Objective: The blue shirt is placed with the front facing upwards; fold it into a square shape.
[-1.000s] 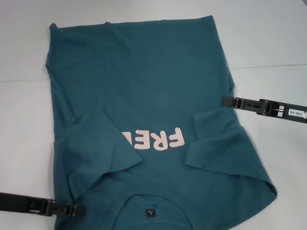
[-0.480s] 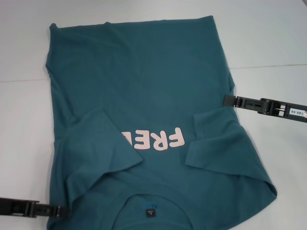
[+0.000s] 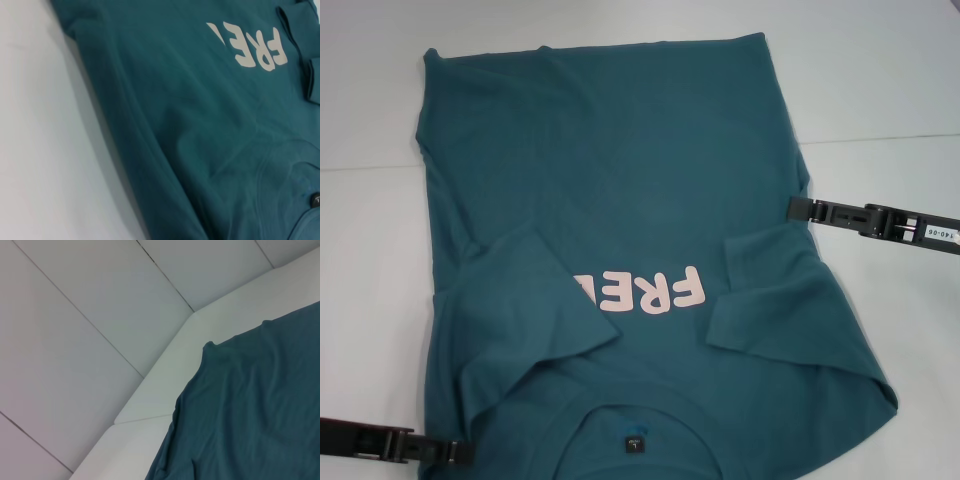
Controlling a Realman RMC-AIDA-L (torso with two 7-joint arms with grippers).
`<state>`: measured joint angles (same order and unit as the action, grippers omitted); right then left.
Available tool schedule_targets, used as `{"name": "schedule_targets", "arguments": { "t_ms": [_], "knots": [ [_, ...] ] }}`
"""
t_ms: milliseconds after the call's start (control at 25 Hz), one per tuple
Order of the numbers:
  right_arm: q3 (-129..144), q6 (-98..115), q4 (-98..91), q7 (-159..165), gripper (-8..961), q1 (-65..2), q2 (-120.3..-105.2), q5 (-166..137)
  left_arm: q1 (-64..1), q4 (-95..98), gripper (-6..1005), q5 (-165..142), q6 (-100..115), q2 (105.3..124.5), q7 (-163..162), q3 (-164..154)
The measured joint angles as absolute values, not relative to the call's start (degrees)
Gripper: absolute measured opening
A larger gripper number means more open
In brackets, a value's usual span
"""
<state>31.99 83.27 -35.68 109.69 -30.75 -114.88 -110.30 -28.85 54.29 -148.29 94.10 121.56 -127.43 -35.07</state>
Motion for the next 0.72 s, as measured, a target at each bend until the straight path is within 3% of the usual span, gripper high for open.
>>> {"name": "schedule_targets", "arguments": {
  "t_ms": [720],
  "knots": [
    [32.0, 83.3, -35.7, 109.7, 941, -30.6, -114.87, -110.3, -29.8, 53.4, 883, -149.0, 91.8, 121.51, -128.4, -36.1]
  ]
}}
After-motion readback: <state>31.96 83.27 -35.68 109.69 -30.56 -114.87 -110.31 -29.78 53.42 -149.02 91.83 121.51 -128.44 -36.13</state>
